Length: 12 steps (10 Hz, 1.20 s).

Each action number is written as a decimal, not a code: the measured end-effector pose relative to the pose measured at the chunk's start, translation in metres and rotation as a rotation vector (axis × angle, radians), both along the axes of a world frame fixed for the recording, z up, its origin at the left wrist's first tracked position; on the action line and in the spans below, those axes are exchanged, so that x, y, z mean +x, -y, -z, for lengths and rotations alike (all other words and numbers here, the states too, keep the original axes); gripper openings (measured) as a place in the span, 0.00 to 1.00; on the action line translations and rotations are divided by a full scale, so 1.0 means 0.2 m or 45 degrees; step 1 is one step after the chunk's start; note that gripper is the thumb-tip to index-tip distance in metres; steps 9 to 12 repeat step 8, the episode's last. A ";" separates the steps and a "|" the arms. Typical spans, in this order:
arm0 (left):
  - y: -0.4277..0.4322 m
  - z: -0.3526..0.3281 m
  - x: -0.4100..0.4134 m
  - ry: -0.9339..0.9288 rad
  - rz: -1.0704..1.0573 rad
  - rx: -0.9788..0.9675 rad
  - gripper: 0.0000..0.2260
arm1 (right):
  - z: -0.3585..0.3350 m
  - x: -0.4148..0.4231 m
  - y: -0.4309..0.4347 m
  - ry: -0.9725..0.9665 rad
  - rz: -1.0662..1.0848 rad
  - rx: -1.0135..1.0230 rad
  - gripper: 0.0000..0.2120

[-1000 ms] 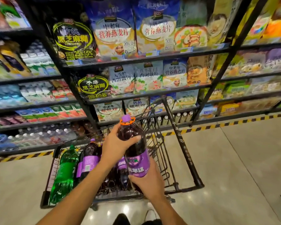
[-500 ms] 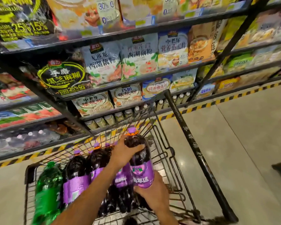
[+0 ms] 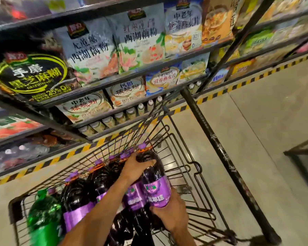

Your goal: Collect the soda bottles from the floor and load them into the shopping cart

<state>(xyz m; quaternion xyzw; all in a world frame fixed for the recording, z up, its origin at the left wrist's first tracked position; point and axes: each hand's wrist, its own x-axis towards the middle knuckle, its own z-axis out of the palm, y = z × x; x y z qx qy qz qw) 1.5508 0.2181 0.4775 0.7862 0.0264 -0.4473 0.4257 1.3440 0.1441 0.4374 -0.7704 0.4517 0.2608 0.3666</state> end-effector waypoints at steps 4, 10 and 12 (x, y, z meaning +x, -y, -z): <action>-0.03 0.11 -0.17 0.408 0.320 0.414 0.33 | -0.18 0.15 -0.03 0.063 -0.497 -0.230 0.31; -0.43 -0.23 -0.24 0.769 0.651 0.906 0.32 | -0.49 0.37 0.16 0.248 -1.063 -0.272 0.25; -0.43 -0.23 -0.24 0.769 0.651 0.906 0.32 | -0.49 0.37 0.16 0.248 -1.063 -0.272 0.25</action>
